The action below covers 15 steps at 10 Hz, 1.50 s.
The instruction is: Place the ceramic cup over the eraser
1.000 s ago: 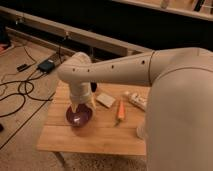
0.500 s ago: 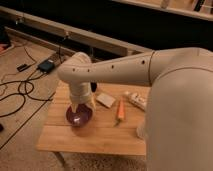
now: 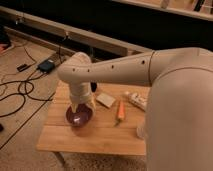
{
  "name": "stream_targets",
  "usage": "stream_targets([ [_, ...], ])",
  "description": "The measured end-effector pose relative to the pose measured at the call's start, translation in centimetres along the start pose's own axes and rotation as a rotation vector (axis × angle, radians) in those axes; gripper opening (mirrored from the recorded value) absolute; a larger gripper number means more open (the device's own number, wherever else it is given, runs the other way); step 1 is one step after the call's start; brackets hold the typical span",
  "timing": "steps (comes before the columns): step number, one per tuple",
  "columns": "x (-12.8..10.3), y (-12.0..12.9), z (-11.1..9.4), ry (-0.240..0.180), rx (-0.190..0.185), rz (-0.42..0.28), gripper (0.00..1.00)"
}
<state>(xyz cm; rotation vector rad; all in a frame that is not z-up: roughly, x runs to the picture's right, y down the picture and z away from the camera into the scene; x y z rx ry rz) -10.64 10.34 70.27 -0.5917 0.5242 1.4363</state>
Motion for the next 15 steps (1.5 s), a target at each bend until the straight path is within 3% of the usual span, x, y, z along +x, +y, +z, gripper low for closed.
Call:
stream_targets([
  [7, 0.0, -0.1, 0.0, 0.000, 0.001, 0.002, 0.65],
  [15, 0.8, -14.4, -0.7, -0.026, 0.055, 0.212, 0.65],
])
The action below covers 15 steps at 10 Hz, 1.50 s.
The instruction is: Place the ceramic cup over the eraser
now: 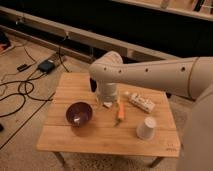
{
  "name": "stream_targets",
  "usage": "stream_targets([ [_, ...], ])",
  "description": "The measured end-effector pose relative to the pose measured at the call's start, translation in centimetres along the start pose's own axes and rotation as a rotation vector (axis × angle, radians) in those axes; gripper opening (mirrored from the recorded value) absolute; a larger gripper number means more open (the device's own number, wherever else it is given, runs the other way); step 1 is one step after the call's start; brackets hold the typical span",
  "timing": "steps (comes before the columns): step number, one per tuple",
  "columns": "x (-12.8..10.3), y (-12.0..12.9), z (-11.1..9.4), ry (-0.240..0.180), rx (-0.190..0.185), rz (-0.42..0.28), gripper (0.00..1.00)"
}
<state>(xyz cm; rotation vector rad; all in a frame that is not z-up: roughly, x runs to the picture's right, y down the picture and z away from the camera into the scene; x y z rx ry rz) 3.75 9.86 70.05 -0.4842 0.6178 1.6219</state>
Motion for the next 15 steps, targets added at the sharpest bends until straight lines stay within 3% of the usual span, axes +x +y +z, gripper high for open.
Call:
stream_targets([
  [1, -0.1, -0.9, 0.0, -0.005, -0.003, 0.014, 0.65],
  [5, 0.0, -8.4, 0.6, -0.025, -0.004, 0.113, 0.65],
  [9, 0.9, -15.2, 2.5, -0.005, 0.022, 0.227, 0.65],
  [15, 0.5, -18.5, 6.5, 0.043, -0.030, 0.321, 0.65],
])
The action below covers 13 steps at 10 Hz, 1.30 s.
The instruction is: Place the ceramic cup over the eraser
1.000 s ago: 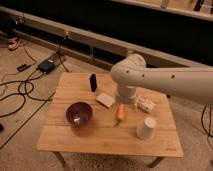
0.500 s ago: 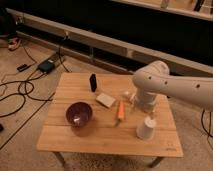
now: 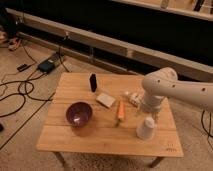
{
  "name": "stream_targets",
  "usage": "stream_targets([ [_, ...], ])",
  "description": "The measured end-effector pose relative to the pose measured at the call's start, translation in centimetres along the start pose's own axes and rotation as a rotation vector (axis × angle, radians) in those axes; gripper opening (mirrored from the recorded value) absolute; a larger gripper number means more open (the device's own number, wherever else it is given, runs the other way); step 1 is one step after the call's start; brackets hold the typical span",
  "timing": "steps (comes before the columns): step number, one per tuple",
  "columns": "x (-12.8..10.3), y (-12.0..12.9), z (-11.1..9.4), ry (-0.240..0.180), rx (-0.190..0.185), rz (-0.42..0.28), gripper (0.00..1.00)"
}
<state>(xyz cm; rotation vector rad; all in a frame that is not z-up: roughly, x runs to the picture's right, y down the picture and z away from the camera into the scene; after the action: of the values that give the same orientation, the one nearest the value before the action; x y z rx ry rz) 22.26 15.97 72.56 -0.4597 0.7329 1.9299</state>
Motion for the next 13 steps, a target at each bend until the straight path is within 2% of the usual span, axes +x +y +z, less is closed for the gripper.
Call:
stream_targets([
  [3, 0.0, -1.8, 0.4, 0.018, 0.004, 0.032, 0.65],
  [8, 0.8, -0.7, 2.9, 0.104, -0.001, 0.011, 0.64],
  [9, 0.9, -0.6, 3.3, 0.121, 0.002, 0.005, 0.57],
  [11, 0.8, -0.7, 3.9, 0.145, 0.009, 0.007, 0.34],
  [12, 0.7, -0.6, 3.9, 0.146, 0.008, 0.006, 0.27],
  [13, 0.2, 0.0, 3.4, 0.134, -0.003, 0.003, 0.13],
])
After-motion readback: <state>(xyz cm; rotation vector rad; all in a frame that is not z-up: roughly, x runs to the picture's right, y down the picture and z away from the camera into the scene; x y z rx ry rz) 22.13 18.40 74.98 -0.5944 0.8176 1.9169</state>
